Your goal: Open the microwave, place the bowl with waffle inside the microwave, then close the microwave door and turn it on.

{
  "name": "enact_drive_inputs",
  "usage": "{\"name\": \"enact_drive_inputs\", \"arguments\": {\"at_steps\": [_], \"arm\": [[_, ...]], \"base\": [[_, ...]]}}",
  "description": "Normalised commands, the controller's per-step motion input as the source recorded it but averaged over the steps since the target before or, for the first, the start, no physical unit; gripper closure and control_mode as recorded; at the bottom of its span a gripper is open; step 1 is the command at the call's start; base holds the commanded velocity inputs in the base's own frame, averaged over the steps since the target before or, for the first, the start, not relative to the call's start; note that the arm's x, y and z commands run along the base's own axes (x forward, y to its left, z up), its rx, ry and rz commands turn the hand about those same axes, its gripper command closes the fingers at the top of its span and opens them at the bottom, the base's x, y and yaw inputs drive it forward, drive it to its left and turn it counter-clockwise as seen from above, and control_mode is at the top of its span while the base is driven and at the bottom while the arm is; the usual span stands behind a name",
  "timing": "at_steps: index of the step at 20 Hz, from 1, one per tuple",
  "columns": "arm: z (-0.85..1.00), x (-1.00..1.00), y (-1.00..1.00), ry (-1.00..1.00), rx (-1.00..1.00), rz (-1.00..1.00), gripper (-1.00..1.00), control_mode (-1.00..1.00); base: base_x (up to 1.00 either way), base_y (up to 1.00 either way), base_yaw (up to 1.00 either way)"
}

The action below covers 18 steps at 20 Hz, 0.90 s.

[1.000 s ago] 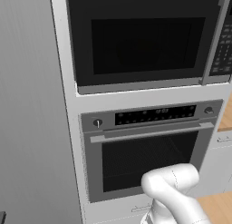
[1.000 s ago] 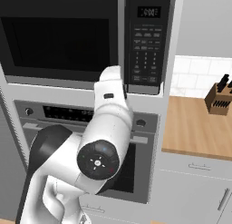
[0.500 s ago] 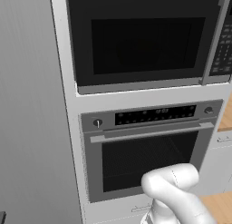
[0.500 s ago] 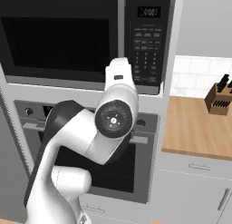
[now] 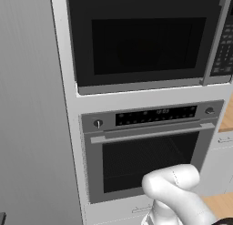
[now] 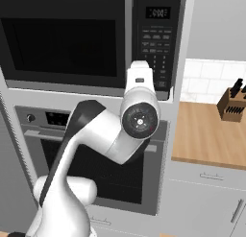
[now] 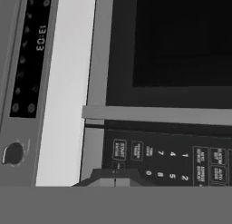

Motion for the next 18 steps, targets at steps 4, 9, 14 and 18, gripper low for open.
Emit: {"name": "enact_drive_inputs", "arguments": {"at_steps": [4, 9, 14, 18], "arm": [[-0.23, 0.34, -0.02, -0.09, 0.01, 0.01, 1.00, -1.00], [-0.09, 0.43, 0.00, -0.05, 0.00, 0.05, 1.00, -1.00], [-0.06, 0.48, 0.00, 0.00, 0.00, 0.08, 1.00, -1.00], [-0.05, 0.44, 0.00, 0.00, 0.00, 0.09, 1.00, -1.00]], "base": [[0.00, 0.00, 0.00], [0.00, 0.00, 0.00], [0.00, 0.00, 0.00], [0.00, 0.00, 0.00]]}}
